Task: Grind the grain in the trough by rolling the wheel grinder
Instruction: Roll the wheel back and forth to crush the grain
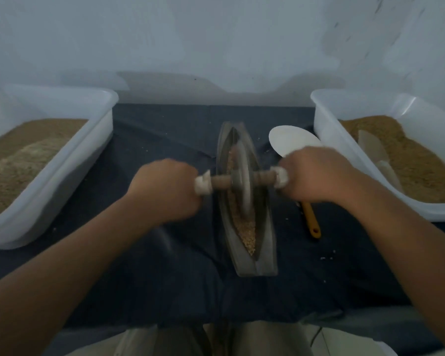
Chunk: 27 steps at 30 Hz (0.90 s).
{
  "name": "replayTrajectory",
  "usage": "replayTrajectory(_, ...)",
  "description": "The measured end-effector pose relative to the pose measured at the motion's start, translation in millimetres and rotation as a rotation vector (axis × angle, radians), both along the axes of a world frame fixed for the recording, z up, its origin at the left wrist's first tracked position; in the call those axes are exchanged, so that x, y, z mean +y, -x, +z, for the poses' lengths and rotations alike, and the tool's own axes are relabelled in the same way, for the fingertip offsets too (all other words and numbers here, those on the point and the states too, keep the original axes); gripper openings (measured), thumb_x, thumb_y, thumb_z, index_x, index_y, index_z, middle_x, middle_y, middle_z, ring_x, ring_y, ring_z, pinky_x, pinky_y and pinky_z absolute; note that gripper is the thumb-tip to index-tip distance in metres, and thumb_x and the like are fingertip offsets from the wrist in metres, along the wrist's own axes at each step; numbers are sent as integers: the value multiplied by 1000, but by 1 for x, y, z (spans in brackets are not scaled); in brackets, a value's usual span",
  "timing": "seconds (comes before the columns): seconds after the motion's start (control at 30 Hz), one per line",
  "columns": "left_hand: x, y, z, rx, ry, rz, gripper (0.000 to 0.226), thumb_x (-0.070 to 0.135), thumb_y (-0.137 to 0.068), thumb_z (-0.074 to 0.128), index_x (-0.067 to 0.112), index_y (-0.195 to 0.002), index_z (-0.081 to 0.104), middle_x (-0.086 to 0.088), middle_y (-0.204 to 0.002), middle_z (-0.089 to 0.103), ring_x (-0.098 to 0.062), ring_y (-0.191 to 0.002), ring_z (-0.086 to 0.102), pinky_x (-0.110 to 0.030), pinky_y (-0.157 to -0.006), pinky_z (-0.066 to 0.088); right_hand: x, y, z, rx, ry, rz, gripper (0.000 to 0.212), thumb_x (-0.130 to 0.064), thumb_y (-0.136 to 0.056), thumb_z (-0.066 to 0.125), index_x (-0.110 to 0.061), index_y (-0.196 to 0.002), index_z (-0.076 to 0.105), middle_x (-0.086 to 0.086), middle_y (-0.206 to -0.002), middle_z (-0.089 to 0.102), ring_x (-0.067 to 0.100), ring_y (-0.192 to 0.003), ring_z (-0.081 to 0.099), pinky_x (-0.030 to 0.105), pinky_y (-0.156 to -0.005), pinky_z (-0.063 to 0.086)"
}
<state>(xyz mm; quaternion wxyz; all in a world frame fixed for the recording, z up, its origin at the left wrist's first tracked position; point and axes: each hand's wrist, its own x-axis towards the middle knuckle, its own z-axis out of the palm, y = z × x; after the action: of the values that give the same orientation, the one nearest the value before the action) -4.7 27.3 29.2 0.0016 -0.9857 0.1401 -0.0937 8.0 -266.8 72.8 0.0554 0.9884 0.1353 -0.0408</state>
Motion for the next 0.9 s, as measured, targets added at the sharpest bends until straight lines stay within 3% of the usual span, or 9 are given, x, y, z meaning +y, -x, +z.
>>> replayTrajectory(0.07, 7, 33, -3, -166, -50, -112, 36, 52, -66, 61, 30, -56, 34, 12, -47, 36, -4, -39, 29, -18, -44, 18, -10, 35, 4, 193, -43, 12, 24, -49, -85, 70, -31, -72, 63, -6, -67, 66, 8, -60, 62, 18, -49, 36)
replayTrajectory(0.13, 8, 42, 1, -264, -52, -153, 46, 53, -61, 63, 33, -55, 22, 15, -43, 24, 0, -37, 15, -14, -47, 9, -15, 49, 5, 269, -59, 1, 23, -50, -82, 71, -31, -73, 64, -7, -66, 67, 4, -62, 64, 17, -46, 36)
replayTrajectory(0.2, 4, 27, -6, -184, -44, -100, 39, 53, -67, 61, 30, -55, 33, 14, -47, 35, -5, -39, 28, -17, -47, 17, -10, 39, -1, 184, -7, -21, 23, -50, -86, 68, -30, -75, 63, -6, -67, 65, 8, -58, 60, 23, -50, 38)
replayTrajectory(0.27, -4, -7, -4, -60, -26, 25, 31, 51, -77, 58, 26, -62, 48, 10, -58, 50, -14, -51, 49, -24, -49, 32, 1, 13, -9, -28, 60, -75, 24, -49, -93, 62, -29, -79, 61, -6, -69, 57, 10, -61, 52, 30, -54, 39)
replayTrajectory(0.4, -13, -61, 7, -27, 60, 156, 35, 50, -84, 62, 21, -65, 55, 2, -69, 60, -25, -65, 62, -31, -59, 47, 17, -44, -12, -322, -5, -96, 32, -41, -97, 62, -25, -71, 53, -5, -69, 53, 17, -64, 53, 33, -61, 42)
replayTrajectory(0.53, -13, -36, 13, 16, 20, 97, 27, 45, -84, 60, 24, -68, 54, 4, -74, 62, -24, -69, 63, -32, -62, 48, 12, -33, -8, -201, -56, -81, 36, -48, -101, 53, -25, -74, 57, -5, -72, 59, 17, -71, 62, 34, -65, 46)
replayTrajectory(0.67, 2, 33, 2, -97, -53, -42, 30, 50, -77, 60, 30, -61, 44, 12, -53, 45, -8, -45, 41, -21, -46, 24, -13, 43, -7, 31, -60, 20, 29, -57, -87, 55, -34, -72, 58, -10, -67, 61, 3, -60, 57, 24, -54, 41)
replayTrajectory(0.77, 4, 49, -2, -238, -61, -57, 38, 53, -68, 59, 32, -56, 30, 14, -46, 29, -4, -39, 20, -17, -48, 11, -18, 58, 0, 147, -94, 29, 28, -62, -77, 54, -36, -69, 58, -10, -62, 61, 0, -56, 59, 16, -46, 36)
replayTrajectory(0.9, -6, -9, -5, -100, -34, 72, 29, 50, -77, 56, 26, -64, 49, 10, -60, 49, -16, -51, 47, -26, -52, 34, -1, 2, -10, -2, -38, -45, 25, -47, -89, 63, -30, -71, 62, -6, -69, 63, 10, -63, 60, 30, -53, 41)
